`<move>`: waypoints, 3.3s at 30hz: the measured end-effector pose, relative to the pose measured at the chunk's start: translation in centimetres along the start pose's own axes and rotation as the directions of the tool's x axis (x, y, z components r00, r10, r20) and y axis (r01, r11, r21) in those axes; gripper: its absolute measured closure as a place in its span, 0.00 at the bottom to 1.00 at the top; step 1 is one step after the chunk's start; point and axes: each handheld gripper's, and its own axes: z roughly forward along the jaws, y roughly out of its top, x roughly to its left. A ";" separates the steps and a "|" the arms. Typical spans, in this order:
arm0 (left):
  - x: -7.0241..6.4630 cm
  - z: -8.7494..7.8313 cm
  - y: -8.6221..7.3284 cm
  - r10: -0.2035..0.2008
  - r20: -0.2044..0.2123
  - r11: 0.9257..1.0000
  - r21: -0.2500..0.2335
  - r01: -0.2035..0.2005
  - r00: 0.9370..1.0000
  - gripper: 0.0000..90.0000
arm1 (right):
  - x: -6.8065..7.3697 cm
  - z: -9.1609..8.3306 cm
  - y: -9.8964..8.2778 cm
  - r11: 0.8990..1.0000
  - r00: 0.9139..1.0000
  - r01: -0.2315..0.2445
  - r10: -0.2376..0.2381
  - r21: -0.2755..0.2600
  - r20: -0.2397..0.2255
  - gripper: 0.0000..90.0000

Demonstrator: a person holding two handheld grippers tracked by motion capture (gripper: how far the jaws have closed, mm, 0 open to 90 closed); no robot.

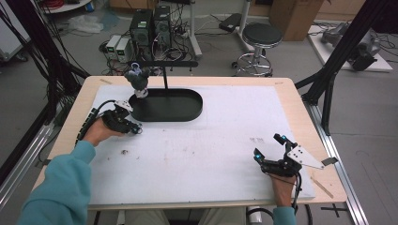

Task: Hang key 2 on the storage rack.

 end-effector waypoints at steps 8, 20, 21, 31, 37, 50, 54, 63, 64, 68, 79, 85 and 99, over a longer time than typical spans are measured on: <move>-0.2 0.0 0.1 0.007 -0.003 1.000 -0.006 -0.007 1.000 0.91 | 0.0 0.0 0.0 1.000 1.000 -0.004 0.004 0.002 0.001 0.01; -0.4 0.1 0.2 0.014 0.009 1.000 -0.027 -0.014 1.000 0.95 | 0.0 0.0 0.0 1.000 1.000 -0.002 0.002 0.001 0.001 0.01; -0.4 0.1 0.2 0.015 0.008 0.999 -0.029 -0.015 1.000 0.96 | 0.0 0.0 0.0 1.000 1.000 -0.004 0.004 0.002 0.001 0.01; -0.5 -0.1 0.3 0.013 -0.002 0.999 -0.040 -0.013 1.000 0.98 | 0.0 0.0 0.0 1.000 1.000 -0.003 0.003 0.002 0.000 0.01; -0.6 -1.0 0.7 0.012 -0.032 0.994 -0.113 -0.015 0.999 0.98 | 0.0 0.0 0.0 1.000 1.000 0.000 0.000 0.000 -0.001 0.01; -0.8 -4.6 1.1 -0.003 -0.087 0.970 -0.243 -0.018 0.996 0.98 | 0.0 0.0 0.0 1.000 1.000 0.000 0.000 0.000 0.000 0.01; -1.2 -5.3 1.8 0.015 -0.101 0.969 -0.246 -0.040 0.995 0.98 | 0.0 0.0 0.0 1.000 1.000 0.000 0.000 0.000 0.000 0.01; -1.7 -7.3 5.0 0.035 -0.106 0.956 -0.288 -0.064 0.994 0.98 | 0.0 0.0 0.0 1.000 1.000 -0.001 0.001 -0.001 -0.001 0.01; -1.7 -7.5 5.4 0.037 -0.109 0.955 -0.289 -0.068 0.993 0.98 | 0.0 0.0 0.0 1.000 1.000 0.002 -0.002 -0.002 0.001 0.01; -1.9 -8.1 7.1 0.039 -0.120 0.950 -0.304 -0.074 0.992 0.98 | 0.0 0.0 0.0 1.000 1.000 0.003 -0.003 -0.003 -0.001 0.01; -1.3 -8.9 10.9 0.033 -0.140 0.941 -0.328 -0.078 0.990 0.98 | 0.0 0.0 0.0 1.000 1.000 0.004 -0.004 -0.003 -0.001 0.01; -0.6 -9.1 12.1 0.016 -0.153 0.938 -0.339 -0.068 0.988 0.98 | 0.0 0.0 0.0 1.000 1.000 0.005 -0.005 -0.005 -0.001 0.01; 0.1 -9.2 15.1 0.031 -0.176 0.945 -0.316 -0.086 0.984 0.98 | 0.0 0.0 0.0 1.000 1.000 0.002 -0.002 -0.004 -0.002 0.01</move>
